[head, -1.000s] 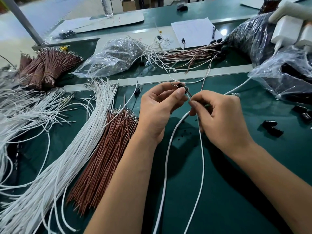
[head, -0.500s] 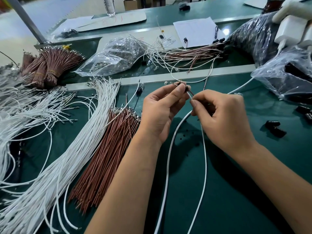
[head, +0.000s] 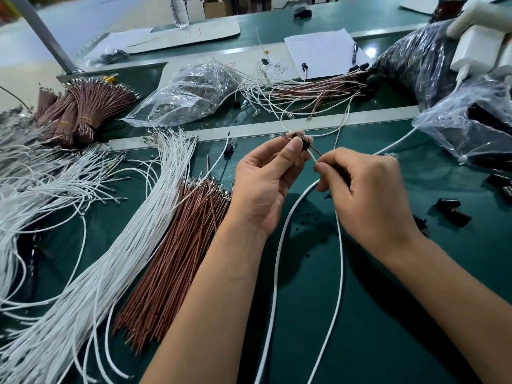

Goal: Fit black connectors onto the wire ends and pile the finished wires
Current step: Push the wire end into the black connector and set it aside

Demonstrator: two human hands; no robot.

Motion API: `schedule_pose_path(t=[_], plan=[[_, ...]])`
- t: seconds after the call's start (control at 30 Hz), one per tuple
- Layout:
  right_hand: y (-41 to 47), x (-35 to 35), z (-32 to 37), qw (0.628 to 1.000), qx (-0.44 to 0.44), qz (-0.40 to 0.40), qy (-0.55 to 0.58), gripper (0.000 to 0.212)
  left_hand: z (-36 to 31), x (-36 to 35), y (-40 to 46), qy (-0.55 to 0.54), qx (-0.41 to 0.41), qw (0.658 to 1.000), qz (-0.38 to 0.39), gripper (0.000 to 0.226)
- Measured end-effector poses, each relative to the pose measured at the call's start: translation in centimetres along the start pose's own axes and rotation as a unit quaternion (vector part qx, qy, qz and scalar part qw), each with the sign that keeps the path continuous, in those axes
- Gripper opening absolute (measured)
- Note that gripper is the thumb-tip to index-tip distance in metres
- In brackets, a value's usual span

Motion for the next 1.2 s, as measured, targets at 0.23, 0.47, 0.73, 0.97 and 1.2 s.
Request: schedule_pose_path(t=[0.23, 0.47, 0.73, 0.97, 1.2], plan=[[0.0, -0.1, -0.2, 1.0, -0.003, 0.007, 0.001, 0.011, 0.2, 0.0, 0.0, 0.022, -0.042, 0.999, -0.023, 0.022], [0.1, -0.4, -1.3, 0.997, -0.057, 0.026, 0.051, 0.013, -0.3, 0.1, 0.0, -0.005, -0.072, 0.996, -0.052, 0.029], [0.1, -0.6, -1.8, 0.97, -0.107, 0.01, 0.216, 0.008, -0.6, -0.4, -0.4, 0.102, -0.11, 0.988, 0.022, 0.02], [-0.1, -0.7, -1.8, 0.965, -0.106, -0.012, 0.24, 0.007, -0.9, -0.6, -0.6, 0.13, -0.164, 0.977, 0.049, 0.02], [-0.1, -0.6, -1.8, 0.963, -0.088, -0.048, 0.251, 0.013, -1.1, -1.0, -0.7, 0.18, -0.208, 0.959, 0.064, 0.025]])
Point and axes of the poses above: each hand's wrist, its own y-axis towards the middle knuckle, its own x-axis out of the back of the hand, z = x × y, the point moved 2 cm from there along y, towards the middle knuckle, and after that the axes turned 4 degrees about y, right-handed, at the moved point
